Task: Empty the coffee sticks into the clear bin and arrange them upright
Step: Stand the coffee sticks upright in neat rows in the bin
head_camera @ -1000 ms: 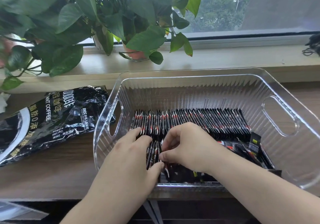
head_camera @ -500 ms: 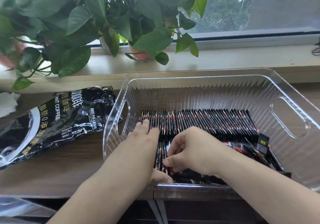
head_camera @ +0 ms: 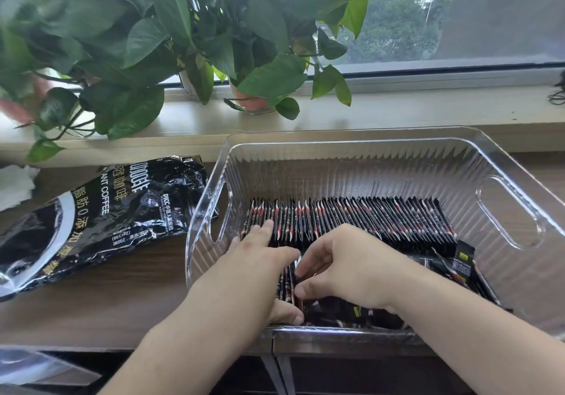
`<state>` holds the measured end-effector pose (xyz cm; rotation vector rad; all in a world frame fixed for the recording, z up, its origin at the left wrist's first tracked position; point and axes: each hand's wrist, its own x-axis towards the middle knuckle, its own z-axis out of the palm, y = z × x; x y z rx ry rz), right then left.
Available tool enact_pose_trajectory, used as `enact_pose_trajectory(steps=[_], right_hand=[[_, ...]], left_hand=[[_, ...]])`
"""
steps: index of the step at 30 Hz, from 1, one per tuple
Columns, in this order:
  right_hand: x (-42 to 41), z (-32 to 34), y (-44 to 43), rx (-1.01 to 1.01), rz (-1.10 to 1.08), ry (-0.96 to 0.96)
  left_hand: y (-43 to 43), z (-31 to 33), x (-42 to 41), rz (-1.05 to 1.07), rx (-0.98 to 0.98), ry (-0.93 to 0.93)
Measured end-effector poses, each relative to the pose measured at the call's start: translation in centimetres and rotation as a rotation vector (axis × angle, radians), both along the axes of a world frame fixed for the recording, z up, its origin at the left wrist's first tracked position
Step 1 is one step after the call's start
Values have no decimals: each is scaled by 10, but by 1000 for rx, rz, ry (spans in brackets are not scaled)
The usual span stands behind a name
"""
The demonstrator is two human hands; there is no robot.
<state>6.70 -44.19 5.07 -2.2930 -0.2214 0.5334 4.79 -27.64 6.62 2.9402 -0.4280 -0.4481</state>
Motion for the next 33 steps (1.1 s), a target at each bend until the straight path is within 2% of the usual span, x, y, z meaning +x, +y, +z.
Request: enact_pose_trajectory(steps=[6, 14, 20, 26, 30, 33], right_hand=[[2, 6, -3, -83, 66, -20], [2, 14, -9, -118, 181, -37], [-2, 33, -20, -224, 357, 73], [-3, 25, -15, -368, 452, -39], [-5, 25, -19, -402, 418, -136], [-5, 34, -24, -345, 319, -158]], left_hand=[[2, -1, -1, -17, -33, 60], [2, -6, -2, -2, -93, 46], [2, -14, -3, 46, -161, -17], [2, -20, -2, 84, -218, -35], [1, -21, -3, 80, -214, -56], [1, -22, -4, 72, -215, -68]])
